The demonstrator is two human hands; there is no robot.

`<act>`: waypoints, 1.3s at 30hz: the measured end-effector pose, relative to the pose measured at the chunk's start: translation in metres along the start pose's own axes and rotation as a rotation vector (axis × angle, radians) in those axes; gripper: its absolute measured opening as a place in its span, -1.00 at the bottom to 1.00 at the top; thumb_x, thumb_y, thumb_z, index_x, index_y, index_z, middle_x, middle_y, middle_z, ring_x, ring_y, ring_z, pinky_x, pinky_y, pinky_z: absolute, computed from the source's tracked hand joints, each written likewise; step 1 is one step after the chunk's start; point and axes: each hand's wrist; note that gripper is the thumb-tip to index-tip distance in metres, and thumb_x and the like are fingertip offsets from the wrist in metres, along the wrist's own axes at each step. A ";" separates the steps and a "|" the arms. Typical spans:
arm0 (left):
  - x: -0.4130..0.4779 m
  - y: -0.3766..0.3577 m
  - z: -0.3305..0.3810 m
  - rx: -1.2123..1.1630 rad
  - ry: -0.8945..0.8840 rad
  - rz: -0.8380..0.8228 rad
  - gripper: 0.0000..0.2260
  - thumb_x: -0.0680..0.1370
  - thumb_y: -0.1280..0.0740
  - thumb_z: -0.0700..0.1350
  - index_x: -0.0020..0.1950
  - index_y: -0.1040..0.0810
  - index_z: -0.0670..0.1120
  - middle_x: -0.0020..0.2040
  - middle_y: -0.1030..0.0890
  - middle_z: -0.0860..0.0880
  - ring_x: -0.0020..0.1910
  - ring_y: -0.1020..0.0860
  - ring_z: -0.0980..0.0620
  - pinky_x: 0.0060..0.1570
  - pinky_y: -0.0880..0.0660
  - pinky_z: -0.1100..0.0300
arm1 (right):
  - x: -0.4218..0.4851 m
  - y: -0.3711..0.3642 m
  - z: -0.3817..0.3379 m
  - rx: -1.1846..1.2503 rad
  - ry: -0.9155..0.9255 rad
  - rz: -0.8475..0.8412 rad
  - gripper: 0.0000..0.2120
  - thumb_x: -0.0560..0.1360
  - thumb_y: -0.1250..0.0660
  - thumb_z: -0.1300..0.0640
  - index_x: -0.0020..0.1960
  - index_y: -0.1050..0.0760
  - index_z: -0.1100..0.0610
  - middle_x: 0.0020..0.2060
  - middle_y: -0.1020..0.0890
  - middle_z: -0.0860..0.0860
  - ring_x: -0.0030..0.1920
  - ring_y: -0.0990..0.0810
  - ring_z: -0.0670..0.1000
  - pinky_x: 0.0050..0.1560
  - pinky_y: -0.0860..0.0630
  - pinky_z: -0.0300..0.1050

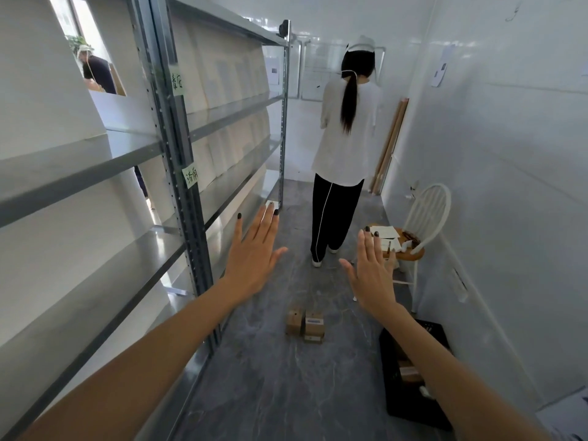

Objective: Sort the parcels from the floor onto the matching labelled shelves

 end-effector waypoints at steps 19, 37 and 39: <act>0.093 -0.055 -0.048 0.068 -0.044 -0.011 -0.36 0.58 0.11 0.22 0.54 0.14 -0.12 0.57 0.15 -0.07 0.52 0.23 0.01 0.43 0.26 -0.14 | 0.093 -0.067 -0.013 -0.002 -0.020 -0.099 -0.29 0.54 0.12 -0.25 0.54 0.18 0.13 0.55 0.08 0.05 0.54 0.19 0.08 0.44 0.27 0.21; 0.133 -0.137 -0.042 -0.006 -0.062 -0.130 -0.34 0.59 0.07 0.22 0.54 0.15 -0.13 0.57 0.18 -0.09 0.55 0.18 -0.01 0.47 0.17 -0.18 | 0.142 -0.130 0.014 0.056 -0.037 -0.217 -0.30 0.57 0.09 -0.23 0.54 0.19 0.13 0.55 0.09 0.06 0.54 0.18 0.09 0.46 0.17 0.29; 0.171 -0.159 -0.028 -0.010 -0.022 -0.169 -0.33 0.58 0.08 0.23 0.54 0.17 -0.13 0.56 0.20 -0.09 0.54 0.21 -0.01 0.48 0.16 -0.19 | 0.184 -0.146 0.037 0.053 -0.024 -0.241 -0.31 0.57 0.09 -0.23 0.54 0.19 0.12 0.55 0.09 0.06 0.54 0.18 0.09 0.46 0.17 0.28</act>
Point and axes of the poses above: each hand's wrist, its own x-axis towards the middle knuckle, its own y-axis out of the back of the hand, z = x × y
